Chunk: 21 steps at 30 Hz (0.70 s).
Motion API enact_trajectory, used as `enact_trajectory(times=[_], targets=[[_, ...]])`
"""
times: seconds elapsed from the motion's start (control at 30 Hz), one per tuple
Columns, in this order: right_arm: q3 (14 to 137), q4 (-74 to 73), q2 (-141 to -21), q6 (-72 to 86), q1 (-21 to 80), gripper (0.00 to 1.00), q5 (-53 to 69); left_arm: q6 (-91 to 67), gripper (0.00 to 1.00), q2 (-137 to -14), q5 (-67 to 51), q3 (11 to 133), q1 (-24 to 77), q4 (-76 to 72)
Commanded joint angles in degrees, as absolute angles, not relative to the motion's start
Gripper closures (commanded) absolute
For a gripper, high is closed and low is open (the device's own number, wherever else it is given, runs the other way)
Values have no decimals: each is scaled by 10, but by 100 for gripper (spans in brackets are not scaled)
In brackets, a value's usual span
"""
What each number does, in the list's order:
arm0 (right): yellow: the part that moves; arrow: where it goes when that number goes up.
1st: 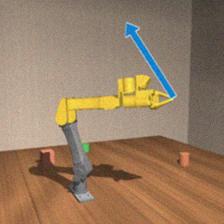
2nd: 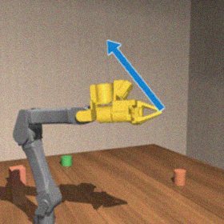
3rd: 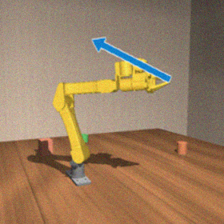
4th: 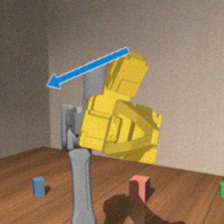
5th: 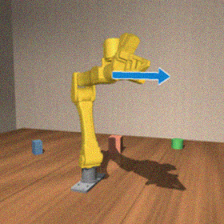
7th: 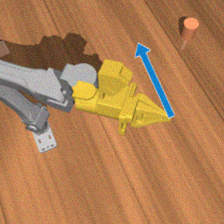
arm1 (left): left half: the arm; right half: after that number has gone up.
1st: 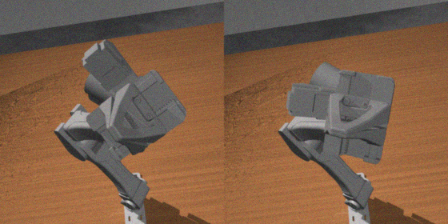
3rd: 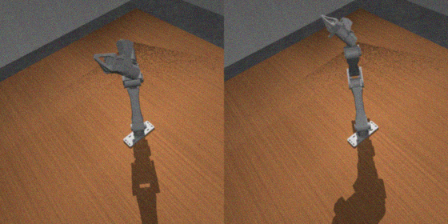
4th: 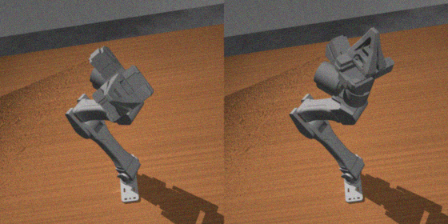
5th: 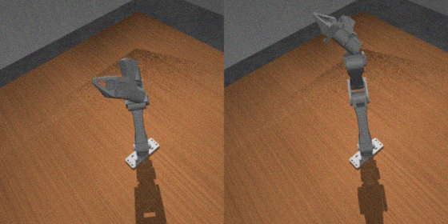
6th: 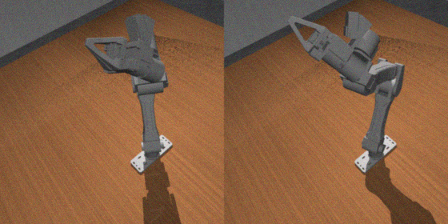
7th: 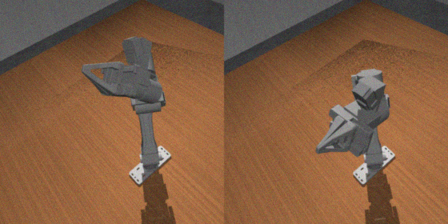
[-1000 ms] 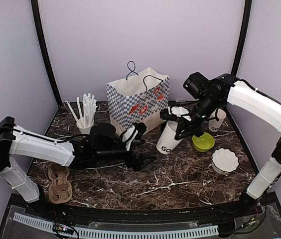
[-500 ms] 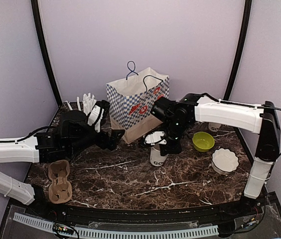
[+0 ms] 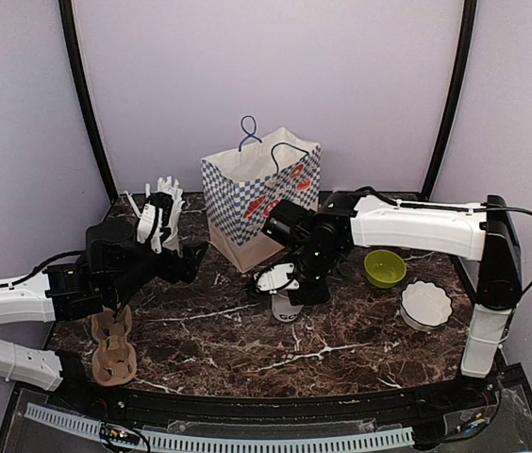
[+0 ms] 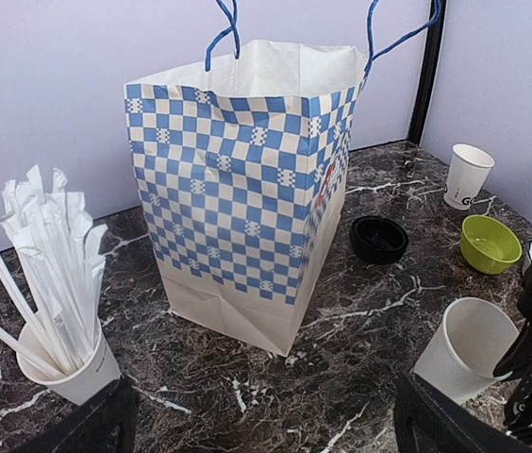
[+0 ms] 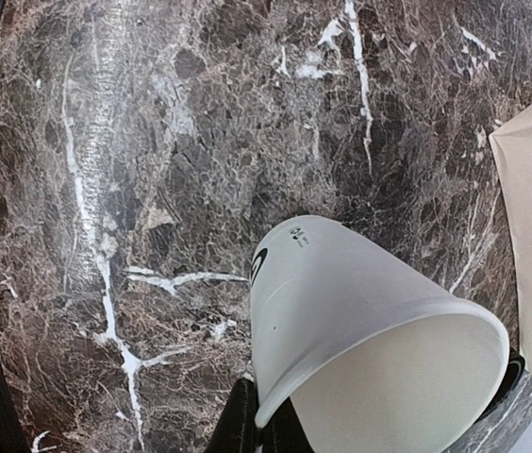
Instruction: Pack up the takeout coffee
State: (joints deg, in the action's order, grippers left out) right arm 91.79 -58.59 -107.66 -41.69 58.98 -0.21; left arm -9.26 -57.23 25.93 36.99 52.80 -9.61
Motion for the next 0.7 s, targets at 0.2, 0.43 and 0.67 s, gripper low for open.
enact_trajectory(times=[0.2, 0.43, 0.67], targets=[[936, -615, -1078, -427, 618, 98, 47, -91, 3, -584, 256, 360, 523, -128], [947, -654, -1073, -449, 618, 77, 53, -94, 3, -595, 243, 362, 522, -128], [996, -698, -993, -466, 579, 63, 80, -85, 3, -600, 237, 373, 522, -115]])
